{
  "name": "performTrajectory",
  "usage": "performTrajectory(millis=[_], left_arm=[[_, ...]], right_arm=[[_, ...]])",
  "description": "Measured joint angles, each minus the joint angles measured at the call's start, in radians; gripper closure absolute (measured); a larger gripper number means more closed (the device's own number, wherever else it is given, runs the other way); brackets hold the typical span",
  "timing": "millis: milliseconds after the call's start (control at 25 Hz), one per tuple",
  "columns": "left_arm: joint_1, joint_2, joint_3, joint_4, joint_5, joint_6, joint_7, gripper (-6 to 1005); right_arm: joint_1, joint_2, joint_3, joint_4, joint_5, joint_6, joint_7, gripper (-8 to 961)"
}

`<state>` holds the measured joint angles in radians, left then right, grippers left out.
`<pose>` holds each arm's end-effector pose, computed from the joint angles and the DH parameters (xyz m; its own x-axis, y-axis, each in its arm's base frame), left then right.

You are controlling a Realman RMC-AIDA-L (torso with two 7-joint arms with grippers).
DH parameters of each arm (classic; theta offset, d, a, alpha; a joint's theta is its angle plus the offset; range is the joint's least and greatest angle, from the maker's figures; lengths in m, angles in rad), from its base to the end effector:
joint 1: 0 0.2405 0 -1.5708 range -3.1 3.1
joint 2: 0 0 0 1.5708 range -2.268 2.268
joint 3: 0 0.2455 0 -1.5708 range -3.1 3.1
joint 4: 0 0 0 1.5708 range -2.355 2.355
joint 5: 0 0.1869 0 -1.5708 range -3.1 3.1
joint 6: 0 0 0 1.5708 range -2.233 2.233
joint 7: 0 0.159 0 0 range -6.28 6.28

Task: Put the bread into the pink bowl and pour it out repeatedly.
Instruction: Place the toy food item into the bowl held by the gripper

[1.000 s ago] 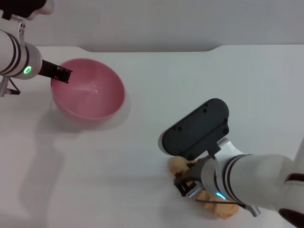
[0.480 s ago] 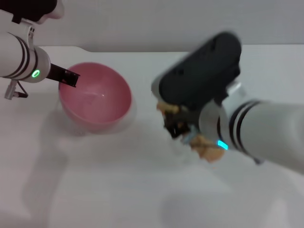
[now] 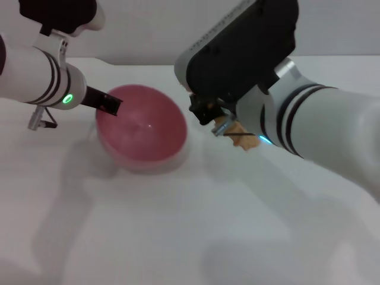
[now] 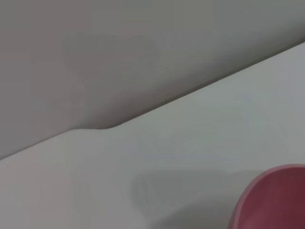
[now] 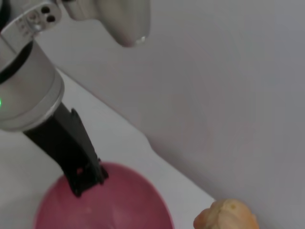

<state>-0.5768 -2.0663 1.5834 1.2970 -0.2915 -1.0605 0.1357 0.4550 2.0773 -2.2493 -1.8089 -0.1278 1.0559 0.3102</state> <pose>-0.1921 0.3854 -0.0086 0.7134 0.6910 0.1165 0.5303 -0.4237 -0.7344 0.0710 0.2985 -0.0602 0.9455 -0.3022 -0.1211 -0.2864 -0.5954 -0.7507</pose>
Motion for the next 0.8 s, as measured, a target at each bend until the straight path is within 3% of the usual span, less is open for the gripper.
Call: performTrajectory(millis=[800], left_arm=[[0.004,-0.001,0.056,0.034,-0.064,0.009,-0.001,951]], right_arm=[[0.008,0.003,-0.013,0.211,-0.027,-0.366,-0.001,793]])
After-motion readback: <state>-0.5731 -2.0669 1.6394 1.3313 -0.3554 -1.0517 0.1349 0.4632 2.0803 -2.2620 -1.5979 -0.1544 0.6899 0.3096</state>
